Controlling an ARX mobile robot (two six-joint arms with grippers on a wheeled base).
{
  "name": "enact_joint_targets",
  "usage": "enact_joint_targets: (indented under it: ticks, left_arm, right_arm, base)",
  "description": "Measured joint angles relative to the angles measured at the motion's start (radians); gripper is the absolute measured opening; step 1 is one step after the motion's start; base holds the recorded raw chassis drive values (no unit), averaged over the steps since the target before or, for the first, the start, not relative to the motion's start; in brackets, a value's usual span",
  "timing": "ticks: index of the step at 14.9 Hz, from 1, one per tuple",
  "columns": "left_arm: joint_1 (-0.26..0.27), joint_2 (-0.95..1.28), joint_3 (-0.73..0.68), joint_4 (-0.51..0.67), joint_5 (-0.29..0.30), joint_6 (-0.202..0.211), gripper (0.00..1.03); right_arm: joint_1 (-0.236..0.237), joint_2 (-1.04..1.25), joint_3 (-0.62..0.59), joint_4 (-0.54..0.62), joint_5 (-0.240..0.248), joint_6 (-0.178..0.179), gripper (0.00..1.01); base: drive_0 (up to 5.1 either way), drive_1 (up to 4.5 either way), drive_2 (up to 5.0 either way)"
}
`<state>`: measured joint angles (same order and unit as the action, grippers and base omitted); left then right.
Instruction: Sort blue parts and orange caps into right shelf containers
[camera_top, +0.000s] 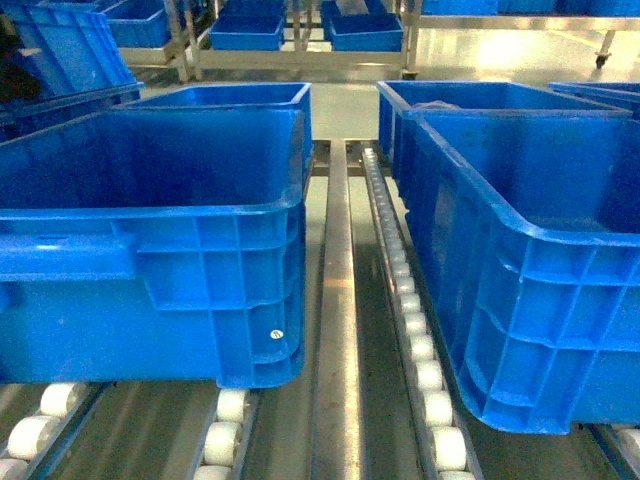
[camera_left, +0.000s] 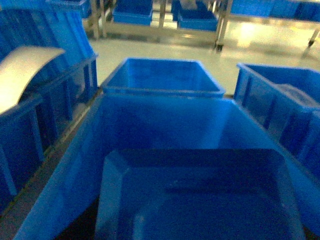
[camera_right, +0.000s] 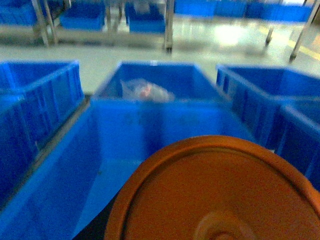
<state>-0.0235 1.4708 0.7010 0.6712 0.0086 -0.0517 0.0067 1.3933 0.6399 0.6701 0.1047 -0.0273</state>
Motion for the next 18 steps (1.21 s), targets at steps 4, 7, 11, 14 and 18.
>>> enact_joint_targets:
  ticks: [4, 7, 11, 14, 18]
  left_arm:
    - [-0.012, 0.126, 0.210, -0.033, 0.002, -0.044, 0.96]
    - [-0.017, 0.111, 0.179, -0.019, 0.008, -0.019, 0.98]
    - [0.015, -0.027, -0.080, 0.165, -0.009, 0.034, 0.58]
    - [0.027, -0.145, -0.269, 0.216, -0.011, 0.034, 0.24]
    - [0.023, -0.287, -0.424, 0.228, -0.010, 0.035, 0.02]
  right_arm:
    - [0.008, 0.266, 0.186, 0.027, 0.127, -0.021, 0.74]
    - [0.009, 0.253, 0.169, 0.098, 0.161, -0.079, 0.94]
    - [-0.007, 0.093, -0.105, 0.292, -0.102, 0.006, 0.50]
    - [-0.007, -0.039, -0.280, 0.313, -0.102, 0.012, 0.13]
    - [-0.007, -0.185, -0.409, 0.299, -0.102, 0.014, 0.02]
  base:
    - [0.0, 0.00, 0.0]
    - [0.0, 0.00, 0.0]
    - [0.0, 0.00, 0.0]
    - [0.0, 0.00, 0.0]
    - [0.0, 0.00, 0.0]
